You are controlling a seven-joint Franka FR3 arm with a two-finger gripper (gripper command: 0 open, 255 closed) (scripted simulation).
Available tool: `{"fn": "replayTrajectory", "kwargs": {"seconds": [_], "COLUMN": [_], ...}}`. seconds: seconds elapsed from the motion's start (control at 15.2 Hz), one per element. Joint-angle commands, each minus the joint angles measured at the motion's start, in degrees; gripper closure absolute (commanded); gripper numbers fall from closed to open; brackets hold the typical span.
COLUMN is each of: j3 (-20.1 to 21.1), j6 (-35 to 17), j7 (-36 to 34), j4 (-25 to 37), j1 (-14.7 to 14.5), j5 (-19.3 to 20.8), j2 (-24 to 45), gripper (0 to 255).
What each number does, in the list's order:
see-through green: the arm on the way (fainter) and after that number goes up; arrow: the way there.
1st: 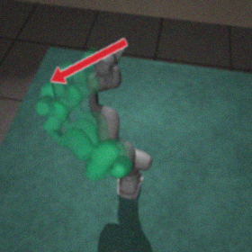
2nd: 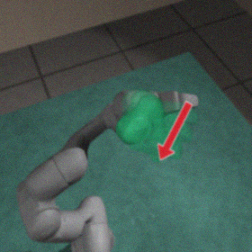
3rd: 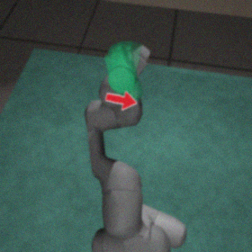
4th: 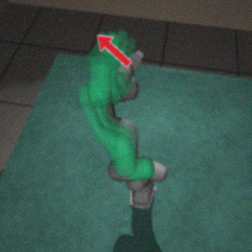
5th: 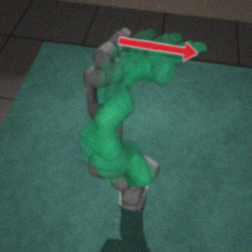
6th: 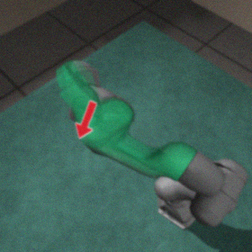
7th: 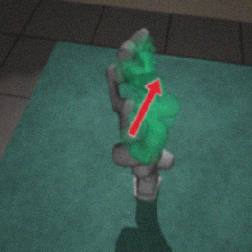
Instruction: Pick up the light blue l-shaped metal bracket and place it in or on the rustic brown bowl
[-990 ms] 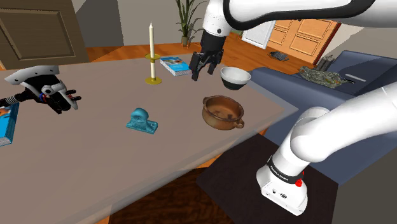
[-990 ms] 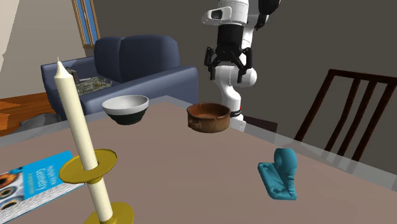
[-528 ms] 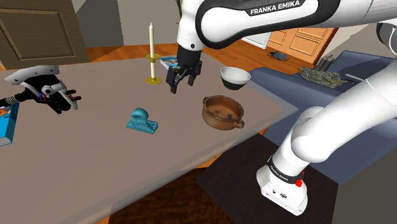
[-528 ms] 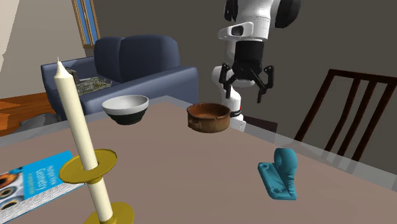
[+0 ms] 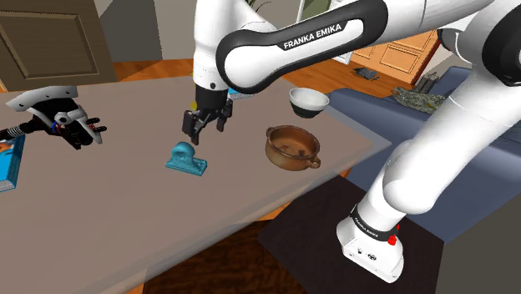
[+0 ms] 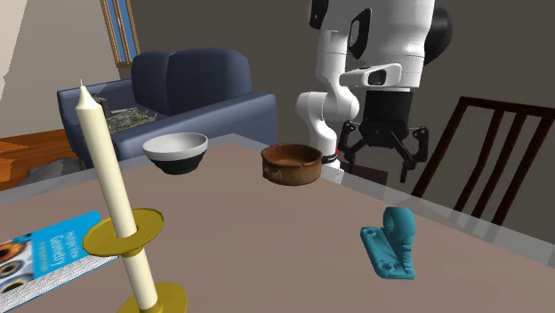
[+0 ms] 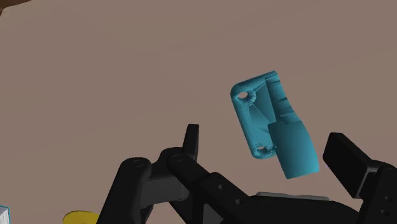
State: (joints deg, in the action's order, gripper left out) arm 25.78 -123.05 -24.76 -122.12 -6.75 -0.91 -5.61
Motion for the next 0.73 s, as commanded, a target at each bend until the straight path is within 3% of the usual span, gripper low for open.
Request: {"fn": "replayTrajectory", "kwargs": {"seconds": [0.0, 0.13, 0.66], "j3": [1.4, 2.1, 1.9], "j6": [-1.2, -1.8, -7.0], "j7": [-2.4, -4.2, -5.8], "j4": [2.9, 5.0, 2.7], "j1": [-0.6, -1.4, -1.7], "j5": [2.2, 4.0, 6.3], "j2": [4.6, 7.7, 11.1], "gripper": [0, 0, 0]}}
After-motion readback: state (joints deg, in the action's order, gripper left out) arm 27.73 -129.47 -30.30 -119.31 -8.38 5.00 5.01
